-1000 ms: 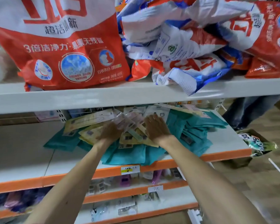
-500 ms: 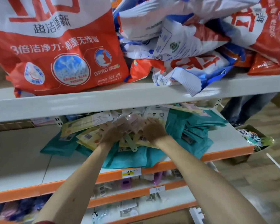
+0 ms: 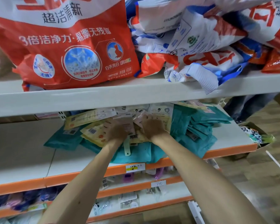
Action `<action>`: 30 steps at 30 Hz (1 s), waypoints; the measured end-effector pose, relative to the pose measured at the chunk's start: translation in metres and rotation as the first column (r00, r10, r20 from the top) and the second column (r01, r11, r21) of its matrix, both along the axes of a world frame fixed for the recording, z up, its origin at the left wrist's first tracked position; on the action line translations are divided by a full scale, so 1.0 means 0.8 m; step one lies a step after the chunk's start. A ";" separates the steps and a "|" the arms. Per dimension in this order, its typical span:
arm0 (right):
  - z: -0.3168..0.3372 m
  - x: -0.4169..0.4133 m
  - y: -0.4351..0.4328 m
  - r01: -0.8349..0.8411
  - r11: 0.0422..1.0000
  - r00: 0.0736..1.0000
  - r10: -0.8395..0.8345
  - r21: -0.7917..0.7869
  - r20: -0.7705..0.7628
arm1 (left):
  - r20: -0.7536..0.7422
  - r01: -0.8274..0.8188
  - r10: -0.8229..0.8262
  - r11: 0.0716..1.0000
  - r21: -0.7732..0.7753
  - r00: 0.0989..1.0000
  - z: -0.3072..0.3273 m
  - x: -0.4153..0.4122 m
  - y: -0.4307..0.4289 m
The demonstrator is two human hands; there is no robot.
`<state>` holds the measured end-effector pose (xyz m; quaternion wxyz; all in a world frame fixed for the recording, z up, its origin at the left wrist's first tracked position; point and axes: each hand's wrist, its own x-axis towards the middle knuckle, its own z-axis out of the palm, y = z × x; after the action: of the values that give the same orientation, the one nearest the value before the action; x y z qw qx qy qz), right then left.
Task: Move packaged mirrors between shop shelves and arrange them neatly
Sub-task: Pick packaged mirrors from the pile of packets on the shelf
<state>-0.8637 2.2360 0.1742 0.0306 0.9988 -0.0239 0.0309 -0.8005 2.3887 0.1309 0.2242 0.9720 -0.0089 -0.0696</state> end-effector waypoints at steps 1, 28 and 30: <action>0.003 -0.002 0.000 -0.027 0.999 0.999 0.028 -0.019 0.016 | 0.057 0.049 -0.050 0.998 0.030 0.997 0.002 -0.004 0.002; 0.016 -0.024 -0.070 0.510 0.653 0.835 -0.533 0.561 -0.138 | 0.189 0.333 -0.362 0.927 0.171 0.913 0.049 -0.056 -0.044; 0.018 -0.023 -0.070 0.510 0.665 0.835 -0.536 0.546 -0.126 | 0.138 0.363 -0.381 0.921 0.143 0.914 0.054 -0.055 -0.038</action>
<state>-0.8824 2.1801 0.1885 -0.2557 0.9124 -0.3177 0.0350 -0.8441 2.3580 0.1740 0.1494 0.9661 -0.2082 -0.0318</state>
